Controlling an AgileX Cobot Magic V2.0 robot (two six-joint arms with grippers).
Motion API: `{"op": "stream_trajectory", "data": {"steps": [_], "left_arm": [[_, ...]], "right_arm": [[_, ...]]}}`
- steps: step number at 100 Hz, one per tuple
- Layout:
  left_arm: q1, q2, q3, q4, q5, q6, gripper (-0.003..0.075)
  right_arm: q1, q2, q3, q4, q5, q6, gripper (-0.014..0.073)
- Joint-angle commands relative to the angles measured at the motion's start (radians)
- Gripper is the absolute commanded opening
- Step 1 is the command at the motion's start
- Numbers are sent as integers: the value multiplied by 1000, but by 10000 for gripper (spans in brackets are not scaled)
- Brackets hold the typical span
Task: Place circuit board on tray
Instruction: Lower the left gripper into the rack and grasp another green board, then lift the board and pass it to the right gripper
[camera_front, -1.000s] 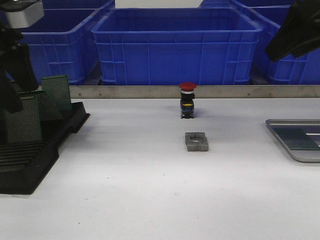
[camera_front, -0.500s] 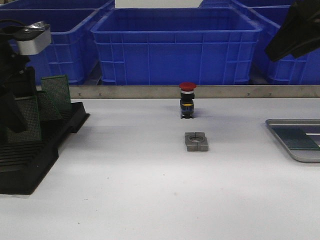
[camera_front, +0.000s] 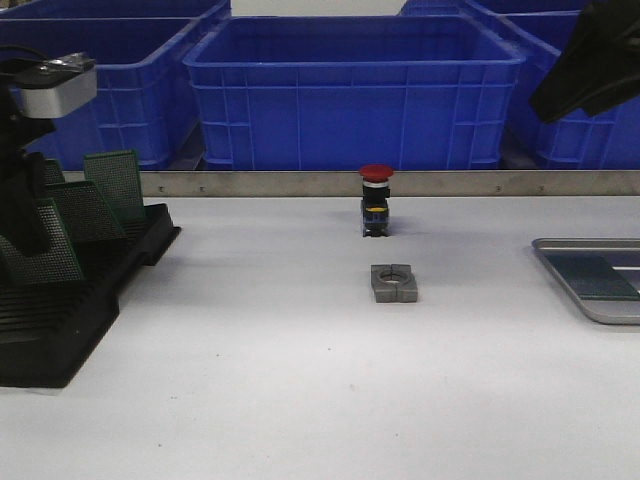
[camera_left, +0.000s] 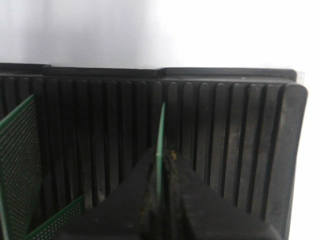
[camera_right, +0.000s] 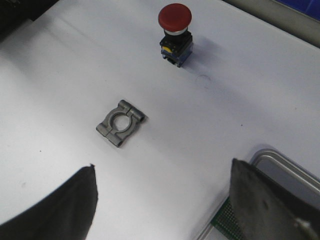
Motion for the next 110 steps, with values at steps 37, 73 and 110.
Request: {"op": "stream_trajectory", "data": {"steps": [37, 73, 110], "left_arm": [[-80, -55, -255, -152, 214, -4, -20], [-227, -55, -274, -436, 214, -4, -20], [-302, -55, -274, -667, 215, -4, -20]], "right_arm": [[27, -47, -25, 82, 100, -89, 567], [241, -47, -25, 182, 70, -386, 557], [358, -33, -25, 302, -30, -421, 557]]}}
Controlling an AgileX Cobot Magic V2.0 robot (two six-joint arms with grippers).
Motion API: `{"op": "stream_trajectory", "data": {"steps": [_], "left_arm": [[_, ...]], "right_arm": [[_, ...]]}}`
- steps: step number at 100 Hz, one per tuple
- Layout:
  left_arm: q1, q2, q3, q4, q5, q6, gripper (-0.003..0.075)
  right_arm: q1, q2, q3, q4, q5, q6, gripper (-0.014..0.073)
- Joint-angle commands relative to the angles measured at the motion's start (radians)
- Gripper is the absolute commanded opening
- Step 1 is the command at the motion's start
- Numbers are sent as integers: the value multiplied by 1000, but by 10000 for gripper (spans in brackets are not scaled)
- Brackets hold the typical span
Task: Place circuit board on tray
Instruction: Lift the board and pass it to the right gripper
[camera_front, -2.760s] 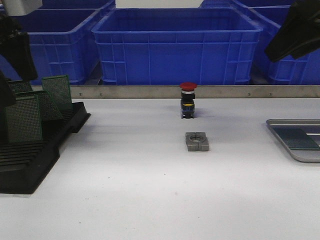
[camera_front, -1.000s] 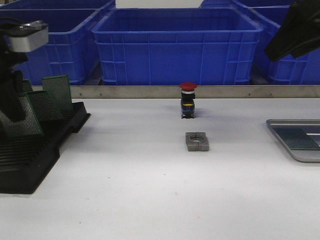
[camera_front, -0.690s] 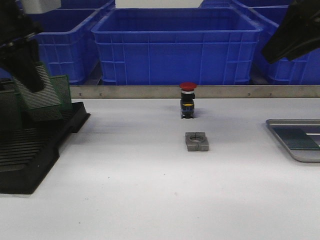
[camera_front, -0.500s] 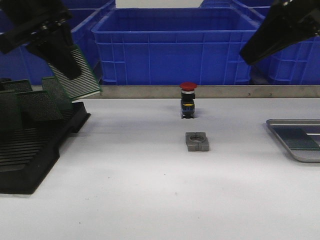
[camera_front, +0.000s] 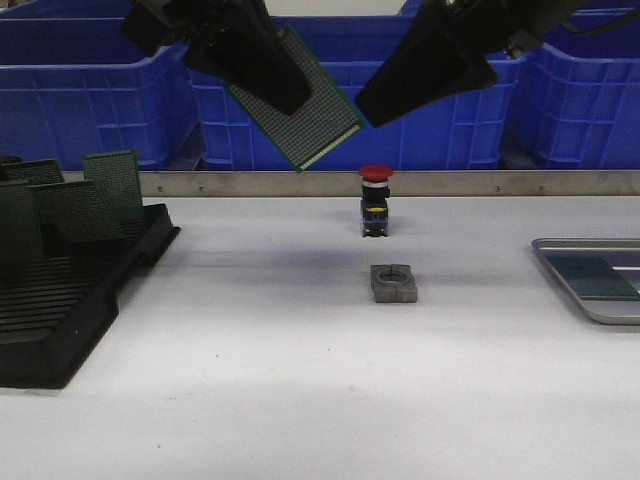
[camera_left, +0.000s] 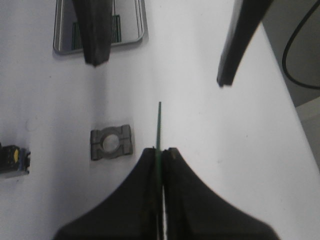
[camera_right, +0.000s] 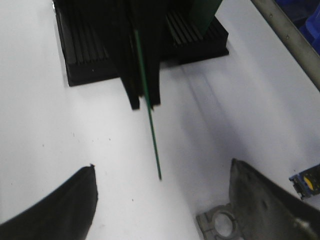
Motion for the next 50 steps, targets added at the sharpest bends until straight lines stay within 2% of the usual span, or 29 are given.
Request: {"op": "stream_trajectory", "data": {"steps": [1, 25, 30, 31, 34, 37, 41, 50], "left_arm": [[-21, -55, -32, -117, 32, -6, -20], [-28, -55, -32, -191, 30, -6, -20], [-28, -55, -32, -197, 30, -6, -20], [-28, -55, -32, -197, 30, -6, -20], [-28, -55, -32, -199, 30, -6, -20], [-28, -55, -32, -199, 30, -6, -20], [-28, -55, -32, -199, 30, -6, -20], [-28, -55, -32, -199, 30, -6, -20]], "right_arm": [[10, -31, -25, 116, -16, -15, 557], [24, 17, -25, 181, 0, -15, 535], [24, 31, -25, 186, 5, -15, 472], [24, 35, -25, 186, 7, -15, 434], [24, 41, -25, 186, 9, -15, 388], [24, 50, -25, 186, 17, -15, 282], [24, 54, -25, 186, 20, -15, 205], [24, 59, -25, 186, 21, -15, -45]]}}
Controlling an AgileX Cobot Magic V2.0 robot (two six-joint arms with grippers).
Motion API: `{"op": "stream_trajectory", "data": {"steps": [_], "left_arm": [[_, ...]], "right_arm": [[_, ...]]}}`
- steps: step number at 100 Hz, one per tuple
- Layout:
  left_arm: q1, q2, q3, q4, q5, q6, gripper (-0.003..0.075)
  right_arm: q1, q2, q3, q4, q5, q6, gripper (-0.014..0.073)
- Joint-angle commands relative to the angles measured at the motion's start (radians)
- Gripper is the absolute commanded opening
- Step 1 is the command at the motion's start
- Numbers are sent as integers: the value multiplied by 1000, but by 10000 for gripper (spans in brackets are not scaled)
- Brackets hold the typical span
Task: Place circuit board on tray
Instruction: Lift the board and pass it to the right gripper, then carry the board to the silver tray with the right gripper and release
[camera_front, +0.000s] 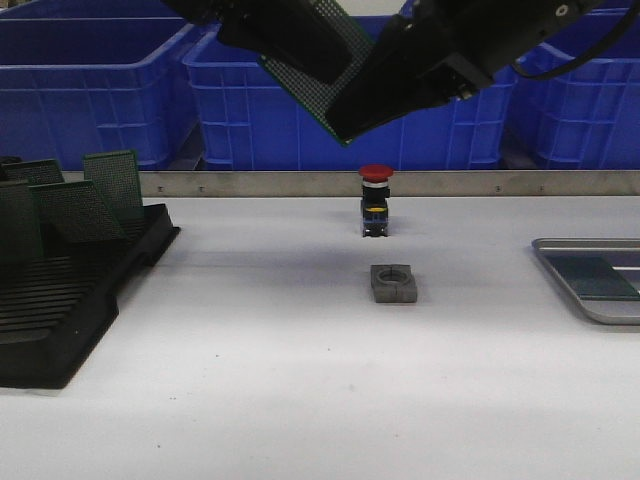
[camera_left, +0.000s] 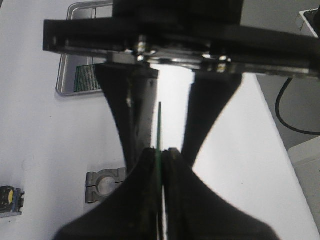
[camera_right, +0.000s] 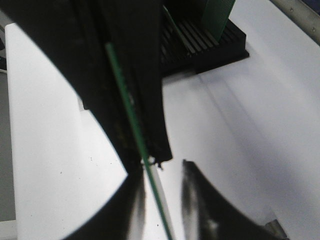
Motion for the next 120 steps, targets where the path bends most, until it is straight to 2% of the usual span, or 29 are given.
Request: {"op": "stream_trajectory", "data": {"steps": [1, 3, 26, 35, 45, 63, 74, 93, 120], "left_arm": [[-9, -55, -32, -82, 30, -6, -20], [-9, -55, -32, -82, 30, -6, -20], [-9, -55, -32, -84, 22, -6, -19], [-9, -55, -32, -84, 22, -6, 11], [-9, -55, -32, -84, 19, -6, 120], [0, -55, -32, -92, -3, -6, 407], [22, -55, -40, -102, -47, -6, 494], [71, -55, -116, -108, -15, -15, 503], [91, -55, -158, -147, 2, -21, 503]], "right_arm": [[-2, -34, -25, 57, 21, -7, -63], [-2, -34, -25, 57, 21, -7, -131], [-2, -34, -25, 59, 23, -6, -121], [-2, -34, -25, 59, 23, -6, -121], [-2, -34, -25, 59, 22, -6, -121], [-3, -34, -25, 60, 37, 25, -121], [-7, -34, -9, 57, 63, 72, -121], [-97, -34, 55, 56, 43, 165, -121], [-395, -32, 120, 47, 26, 277, -121]]}}
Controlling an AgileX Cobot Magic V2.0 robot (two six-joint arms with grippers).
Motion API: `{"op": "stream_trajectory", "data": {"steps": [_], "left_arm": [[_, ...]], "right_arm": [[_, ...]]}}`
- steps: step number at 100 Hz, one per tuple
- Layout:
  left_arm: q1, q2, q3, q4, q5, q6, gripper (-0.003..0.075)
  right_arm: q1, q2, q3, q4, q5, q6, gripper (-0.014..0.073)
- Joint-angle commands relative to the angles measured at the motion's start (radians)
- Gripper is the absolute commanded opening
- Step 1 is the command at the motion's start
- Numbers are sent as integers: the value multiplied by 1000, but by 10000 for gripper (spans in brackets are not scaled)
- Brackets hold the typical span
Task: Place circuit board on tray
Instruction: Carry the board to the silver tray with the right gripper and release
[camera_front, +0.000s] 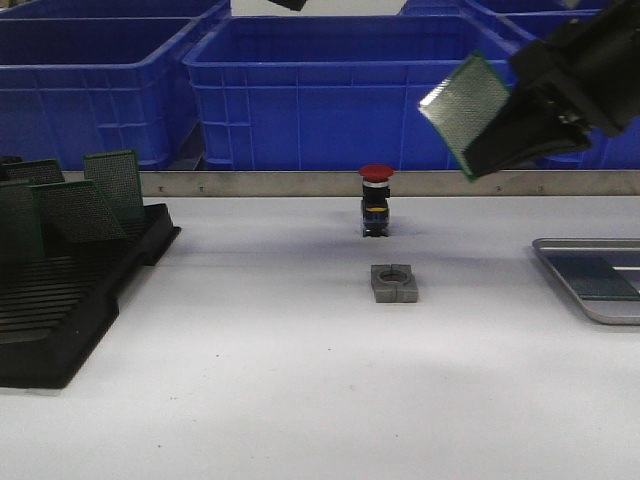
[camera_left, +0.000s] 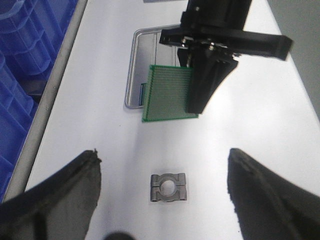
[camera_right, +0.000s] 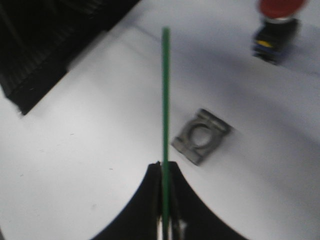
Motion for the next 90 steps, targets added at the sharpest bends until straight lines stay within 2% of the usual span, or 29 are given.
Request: {"op": "stream_trajectory", "data": {"steps": [1, 16, 30, 37, 42, 47, 57, 62, 73, 90], "left_arm": [[2, -55, -33, -87, 6, -12, 503], [2, -55, -33, -97, 18, -14, 503], [2, -55, -33, -127, 35, -14, 501], [2, -55, -33, -129, 35, -14, 501], [2, -55, -33, -129, 35, -14, 501], [2, -55, -33, -129, 35, -14, 501], [2, -55, -33, -129, 35, -14, 501], [2, -55, -33, -129, 35, -14, 501], [2, -55, -36, -127, 35, -14, 501], [28, -57, -72, -122, 35, -23, 488]], "right_arm": [[-101, -37, 7, 39, -7, 28, -121], [-244, -2, 44, 36, -39, 27, -121], [-303, 67, 45, 39, -59, 27, -111], [-313, 100, 45, 39, -64, 27, -56], [-313, 120, 45, 39, -64, 27, 24], [-313, 136, 45, 38, -64, 27, 146], [-313, 141, 45, 38, -96, 26, 484], [-313, 138, 45, 38, -123, 26, 612], [-313, 132, 44, 37, -148, 26, 572], [-313, 97, 44, 17, -125, 26, 559]]}}
